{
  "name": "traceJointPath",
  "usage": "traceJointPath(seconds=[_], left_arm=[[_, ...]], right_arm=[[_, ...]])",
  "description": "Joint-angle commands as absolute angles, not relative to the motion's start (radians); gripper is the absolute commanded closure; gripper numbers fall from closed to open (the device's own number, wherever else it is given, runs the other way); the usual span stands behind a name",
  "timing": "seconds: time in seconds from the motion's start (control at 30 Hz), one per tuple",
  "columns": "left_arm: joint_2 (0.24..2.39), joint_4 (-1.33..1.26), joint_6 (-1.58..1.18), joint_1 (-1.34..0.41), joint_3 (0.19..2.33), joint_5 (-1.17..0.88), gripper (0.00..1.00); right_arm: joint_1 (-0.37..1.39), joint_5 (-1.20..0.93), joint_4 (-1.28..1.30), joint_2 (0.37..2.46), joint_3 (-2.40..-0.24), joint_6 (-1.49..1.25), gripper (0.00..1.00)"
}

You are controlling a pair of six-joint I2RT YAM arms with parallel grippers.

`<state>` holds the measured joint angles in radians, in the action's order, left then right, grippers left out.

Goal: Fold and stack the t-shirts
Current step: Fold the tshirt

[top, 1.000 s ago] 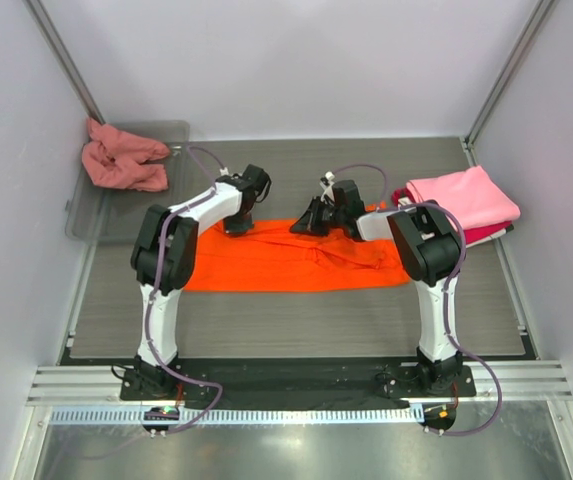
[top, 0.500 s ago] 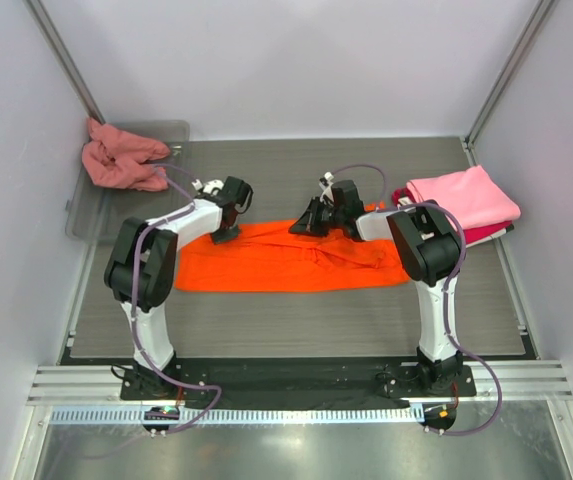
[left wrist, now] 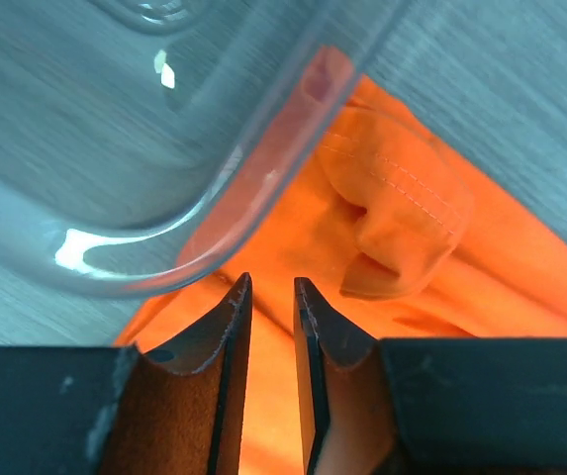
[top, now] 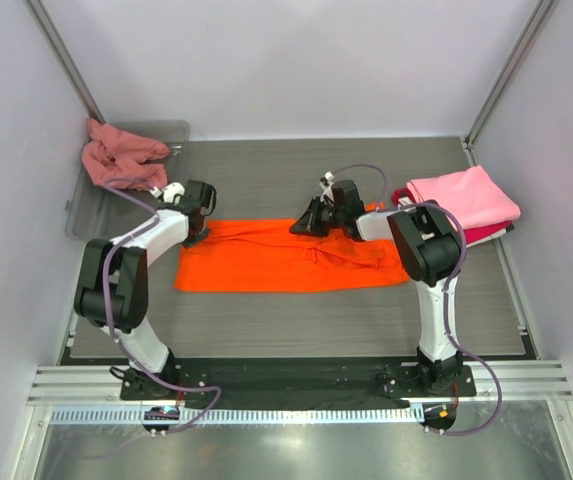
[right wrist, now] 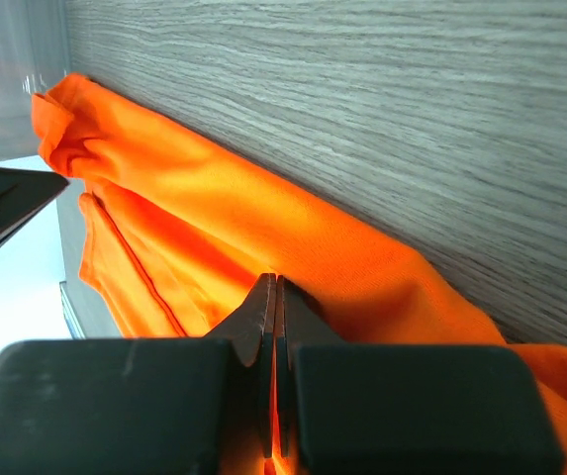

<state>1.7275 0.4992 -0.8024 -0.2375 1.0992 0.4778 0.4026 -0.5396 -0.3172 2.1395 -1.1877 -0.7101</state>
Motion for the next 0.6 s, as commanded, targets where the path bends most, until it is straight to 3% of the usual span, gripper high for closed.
traceJointPath(seconds=[0.0, 0.2, 0.23, 0.33, 0.5, 0.57], left_arm=[[1.645, 0.416, -0.848, -0.221, 1.054, 0.534, 0.75], [1.513, 0.339, -0.859, -0.219, 0.933, 0.574, 0.73], [1.496, 0.315, -0.853, -0.219, 0.911, 0.546, 0.59], [1.445, 0.229, -0.818, -0.219, 0.862, 0.461, 0.32], [1.466, 0.21, -0.721, -0.288, 0.9, 0.488, 0.18], [1.52, 0.23, -0.703, -0.33, 0.958, 0.541, 0.18]], right_arm=[[0.394, -0.462, -0.236, 2.123, -1.167, -0.675, 0.99], [0.391, -0.459, -0.239, 2.118, -1.163, -0.675, 0.99], [0.391, -0.46, -0.241, 2.117, -1.163, -0.675, 0.99], [0.393, -0.462, -0.245, 2.117, -1.161, -0.675, 0.99], [0.39, -0.465, -0.247, 2.121, -1.164, -0.673, 0.99], [0.391, -0.466, -0.247, 2.125, -1.164, -0.673, 0.99]])
